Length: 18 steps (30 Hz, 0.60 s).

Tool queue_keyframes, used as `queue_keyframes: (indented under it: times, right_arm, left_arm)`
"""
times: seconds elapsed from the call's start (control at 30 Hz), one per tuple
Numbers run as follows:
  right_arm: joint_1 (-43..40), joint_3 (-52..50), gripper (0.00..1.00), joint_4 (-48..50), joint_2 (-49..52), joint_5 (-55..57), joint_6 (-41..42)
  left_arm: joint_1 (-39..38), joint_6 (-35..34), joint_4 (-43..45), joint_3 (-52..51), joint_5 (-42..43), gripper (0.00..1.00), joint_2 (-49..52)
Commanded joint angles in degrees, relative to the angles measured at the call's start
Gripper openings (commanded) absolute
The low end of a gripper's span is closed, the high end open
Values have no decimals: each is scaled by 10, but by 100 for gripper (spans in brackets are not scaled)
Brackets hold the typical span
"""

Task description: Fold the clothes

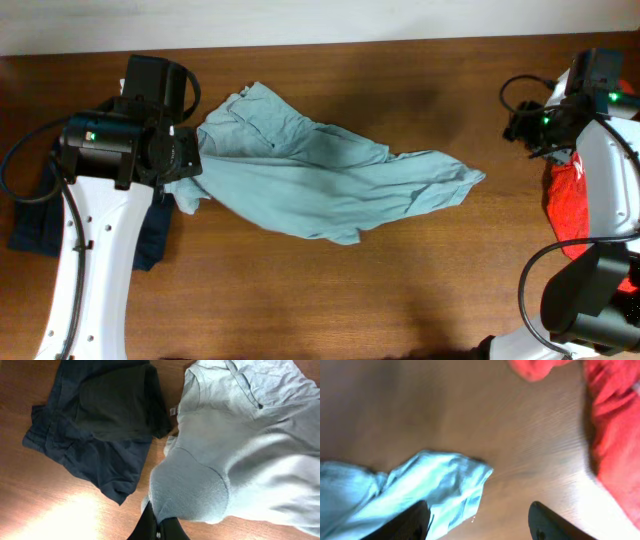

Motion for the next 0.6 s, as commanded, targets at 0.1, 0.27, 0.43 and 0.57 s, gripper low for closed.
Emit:
queue_keyframes:
  times: [0.1, 0.27, 0.43, 0.57]
  right_arm:
    - [72, -9, 69, -108, 5, -178, -48]
    - [216, -74, 68, -93, 5, -175, -50]
    - [344, -161, 68, 5, 5, -126, -35]
    - [421, -217, 68, 67, 5, -71, -53]
  left_arm:
    - [2, -5, 13, 6, -12, 1, -5]
    - [2, -5, 18, 6, -12, 0, -5]
    - [2, -5, 18, 6, -12, 0, -5]
    - [2, -5, 19, 6, -8, 1, -5]
